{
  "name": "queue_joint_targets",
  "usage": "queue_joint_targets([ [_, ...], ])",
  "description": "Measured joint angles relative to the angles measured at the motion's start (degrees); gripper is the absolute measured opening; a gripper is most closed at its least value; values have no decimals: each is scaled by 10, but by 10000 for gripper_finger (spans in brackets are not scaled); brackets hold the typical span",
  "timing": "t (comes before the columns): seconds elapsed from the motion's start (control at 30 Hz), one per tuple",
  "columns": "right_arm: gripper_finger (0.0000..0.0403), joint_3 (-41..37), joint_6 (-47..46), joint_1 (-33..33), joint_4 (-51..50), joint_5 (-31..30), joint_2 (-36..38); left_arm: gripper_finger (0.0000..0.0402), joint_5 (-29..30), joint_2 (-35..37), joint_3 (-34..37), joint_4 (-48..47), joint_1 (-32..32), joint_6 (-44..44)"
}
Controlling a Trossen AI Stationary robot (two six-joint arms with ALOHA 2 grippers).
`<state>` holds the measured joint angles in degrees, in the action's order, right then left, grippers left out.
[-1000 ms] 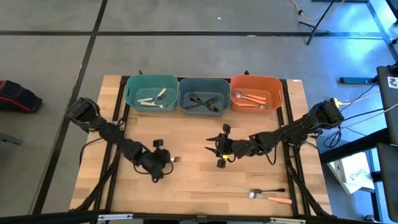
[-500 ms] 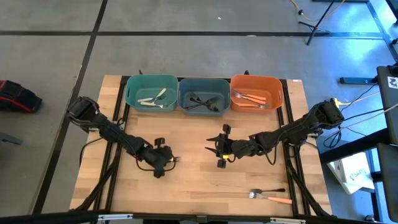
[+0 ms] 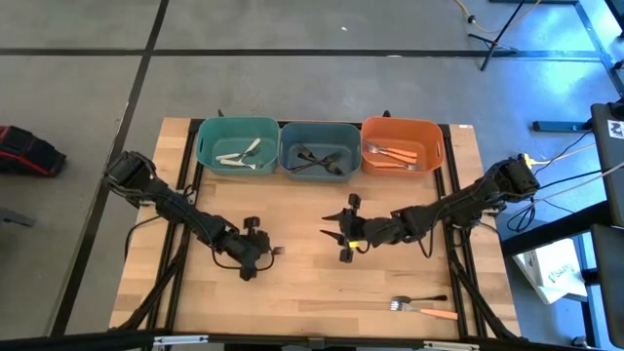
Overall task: Sort silverware by color (type)
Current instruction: Put the white fork into the green bin
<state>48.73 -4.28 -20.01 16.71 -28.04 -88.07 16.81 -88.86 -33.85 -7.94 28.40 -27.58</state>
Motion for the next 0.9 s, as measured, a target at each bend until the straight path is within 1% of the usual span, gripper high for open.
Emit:
queue_joint_targets([
  [0.1,150,0,-7,16,40,-2,-7,7,0,2,0,15,0,17],
  [0.3,150,0,-16,42,58,13,-35,7,0,43,2,10,1,27],
  [0.53,150,0,-3,71,183,78,-101,7,23,96,2,-11,0,36],
  [0.63,150,0,7,74,208,81,-124,7,28,110,2,-18,0,42],
  [0.8,150,0,16,73,207,81,-136,7,30,129,1,-38,0,42],
  [0.9,150,0,16,73,207,81,-136,7,30,155,1,-60,-1,39],
])
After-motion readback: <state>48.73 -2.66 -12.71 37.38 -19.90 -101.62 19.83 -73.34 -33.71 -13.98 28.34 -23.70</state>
